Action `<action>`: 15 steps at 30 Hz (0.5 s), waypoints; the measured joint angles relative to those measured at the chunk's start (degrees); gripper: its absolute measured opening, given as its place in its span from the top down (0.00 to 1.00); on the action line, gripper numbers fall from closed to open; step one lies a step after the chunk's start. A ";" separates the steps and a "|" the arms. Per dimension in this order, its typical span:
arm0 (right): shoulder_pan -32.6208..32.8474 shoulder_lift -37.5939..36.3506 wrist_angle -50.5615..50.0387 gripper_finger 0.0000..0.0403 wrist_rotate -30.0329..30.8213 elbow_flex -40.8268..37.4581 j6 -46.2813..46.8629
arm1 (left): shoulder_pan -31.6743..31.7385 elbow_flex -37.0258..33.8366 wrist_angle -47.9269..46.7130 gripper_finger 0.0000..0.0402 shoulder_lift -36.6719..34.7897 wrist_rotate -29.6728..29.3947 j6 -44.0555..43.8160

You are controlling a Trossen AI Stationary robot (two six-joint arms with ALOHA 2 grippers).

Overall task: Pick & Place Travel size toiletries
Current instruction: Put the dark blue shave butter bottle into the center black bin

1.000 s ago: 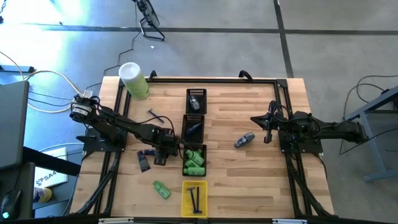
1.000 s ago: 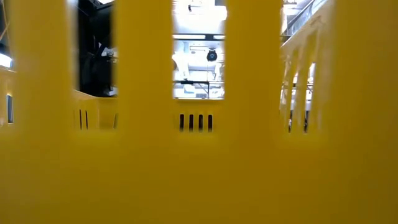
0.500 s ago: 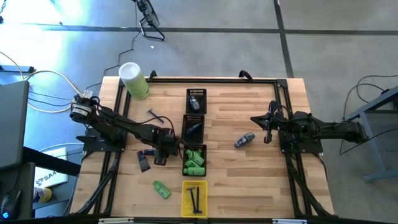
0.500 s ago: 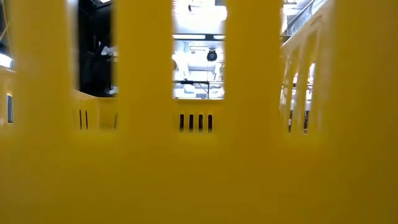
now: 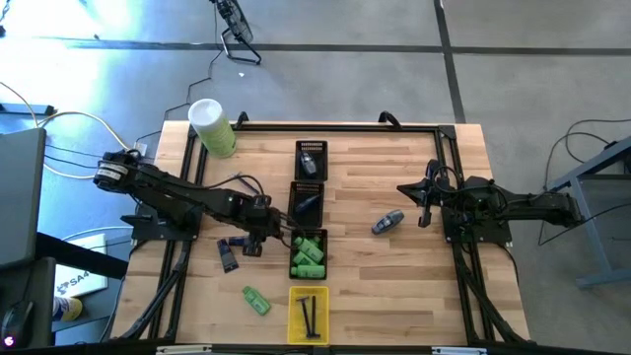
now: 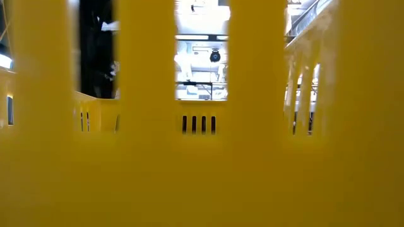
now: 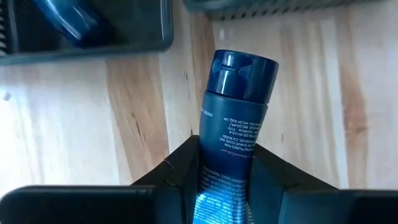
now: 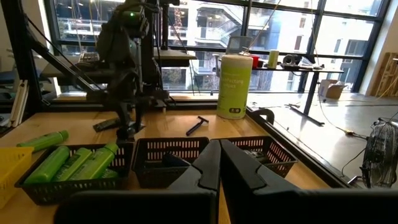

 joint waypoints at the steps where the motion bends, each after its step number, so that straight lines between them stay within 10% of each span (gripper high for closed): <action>1: 0.00 0.00 0.00 0.99 0.00 0.00 0.00 | 0.00 0.03 -0.01 0.75 -0.61 -0.16 0.02; 15: 0.00 0.00 0.00 0.99 0.00 0.00 0.00 | 0.00 0.11 7.31 0.75 -7.92 -6.48 0.16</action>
